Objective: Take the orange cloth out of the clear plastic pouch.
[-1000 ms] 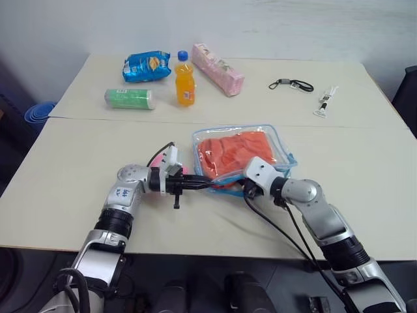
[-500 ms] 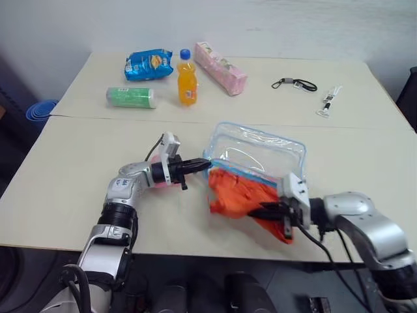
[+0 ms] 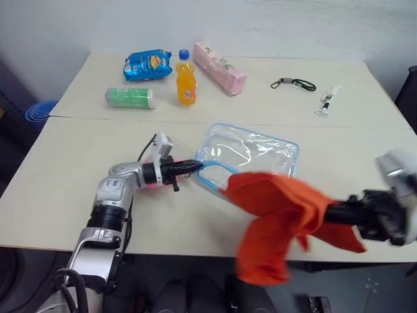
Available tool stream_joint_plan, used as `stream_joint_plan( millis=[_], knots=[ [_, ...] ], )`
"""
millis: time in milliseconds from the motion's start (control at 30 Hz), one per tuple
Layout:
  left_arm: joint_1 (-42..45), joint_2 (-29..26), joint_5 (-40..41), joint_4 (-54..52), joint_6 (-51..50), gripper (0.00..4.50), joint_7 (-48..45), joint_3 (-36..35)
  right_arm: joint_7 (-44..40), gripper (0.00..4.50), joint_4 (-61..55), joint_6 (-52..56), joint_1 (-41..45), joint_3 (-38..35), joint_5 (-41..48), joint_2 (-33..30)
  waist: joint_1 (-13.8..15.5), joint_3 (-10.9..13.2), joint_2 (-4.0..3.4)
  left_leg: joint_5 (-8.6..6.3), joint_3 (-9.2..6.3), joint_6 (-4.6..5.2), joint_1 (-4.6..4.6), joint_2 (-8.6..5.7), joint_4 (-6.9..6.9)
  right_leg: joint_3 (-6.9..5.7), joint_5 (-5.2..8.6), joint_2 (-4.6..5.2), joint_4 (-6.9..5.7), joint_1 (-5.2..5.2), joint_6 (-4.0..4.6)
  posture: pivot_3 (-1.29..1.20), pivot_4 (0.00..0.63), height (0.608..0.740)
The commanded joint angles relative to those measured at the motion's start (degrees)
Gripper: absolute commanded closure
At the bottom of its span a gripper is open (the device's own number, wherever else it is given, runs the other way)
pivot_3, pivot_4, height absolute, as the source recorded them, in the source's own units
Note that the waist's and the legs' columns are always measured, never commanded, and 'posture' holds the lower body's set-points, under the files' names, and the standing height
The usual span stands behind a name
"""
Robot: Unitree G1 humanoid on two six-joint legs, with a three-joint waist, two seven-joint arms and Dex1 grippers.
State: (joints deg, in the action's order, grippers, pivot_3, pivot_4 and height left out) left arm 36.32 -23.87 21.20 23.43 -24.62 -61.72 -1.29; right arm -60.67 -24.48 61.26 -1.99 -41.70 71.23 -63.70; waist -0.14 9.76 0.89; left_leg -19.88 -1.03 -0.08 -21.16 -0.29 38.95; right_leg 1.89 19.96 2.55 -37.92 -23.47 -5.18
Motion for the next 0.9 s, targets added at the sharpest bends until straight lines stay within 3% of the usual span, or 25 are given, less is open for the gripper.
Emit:
stream_joint_plan(
  millis=[33,300,467,567,733,900],
  knots=[
    [-3.11,-2.27,1.78,-4.8,-1.13,4.5,-0.92,-1.49,-1.26,4.49,10.87,-7.4,4.86,-3.41,-8.91,-4.66,-0.06,0.03,-0.05,0.0,0.02,0.0,0.0,0.0,0.02,0.02,0.0,0.0,0.0,-0.01,0.0,0.0,0.15,0.74],
    [-5.39,-2.93,1.59,-6.79,-0.64,4.5,-0.17,-0.78,-3.17,4.49,44.61,-47.2,29.77,16.44,-38.69,-2.64,-0.19,0.1,-0.21,0.14,0.12,-0.23,-0.03,-0.01,0.0,0.04,0.0,0.0,0.02,-0.1,0.0,0.0,0.15,0.74],
    [-5.47,-3.01,1.38,-7.15,-0.04,4.5,-0.39,-0.22,-10.4,4.49,63.33,-81.02,28.02,26.89,-55.2,0.96,-0.11,0.12,-0.24,0.14,0.2,-0.24,-0.07,-0.01,-0.05,0.05,0.0,-0.01,0.02,-0.15,0.0,0.0,0.15,0.74],
    [-5.68,-3.35,1.18,-8.15,-0.04,4.5,-0.43,0.26,-12.28,4.49,74.17,-95.79,24.66,31.2,-60.98,2.87,0.1,0.14,-0.28,0.14,0.22,-0.24,-0.08,-0.01,-0.02,0.02,0.0,-0.01,0.02,-0.14,-0.01,0.0,0.15,0.74],
    [-6.59,-5.13,1.55,-10.71,-0.3,4.5,-1.0,0.02,-15.57,4.49,83.51,-106.98,21.27,32.82,-62.85,2.18,-0.68,0.18,-0.53,0.14,0.37,-0.23,0.01,0.0,0.04,0.15,0.0,-0.03,-0.04,-0.12,-0.01,0.0,0.15,0.74],
    [-8.59,-6.93,1.85,-12.47,0.39,4.5,-2.1,-0.34,-15.78,4.49,88.1,-106.58,22.15,31.57,-61.6,1.42,-1.61,0.18,-0.53,0.17,0.28,-0.28,0.18,0.03,0.04,0.13,0.0,-0.06,-0.05,0.08,-0.01,0.0,0.15,0.74]
  ],
)
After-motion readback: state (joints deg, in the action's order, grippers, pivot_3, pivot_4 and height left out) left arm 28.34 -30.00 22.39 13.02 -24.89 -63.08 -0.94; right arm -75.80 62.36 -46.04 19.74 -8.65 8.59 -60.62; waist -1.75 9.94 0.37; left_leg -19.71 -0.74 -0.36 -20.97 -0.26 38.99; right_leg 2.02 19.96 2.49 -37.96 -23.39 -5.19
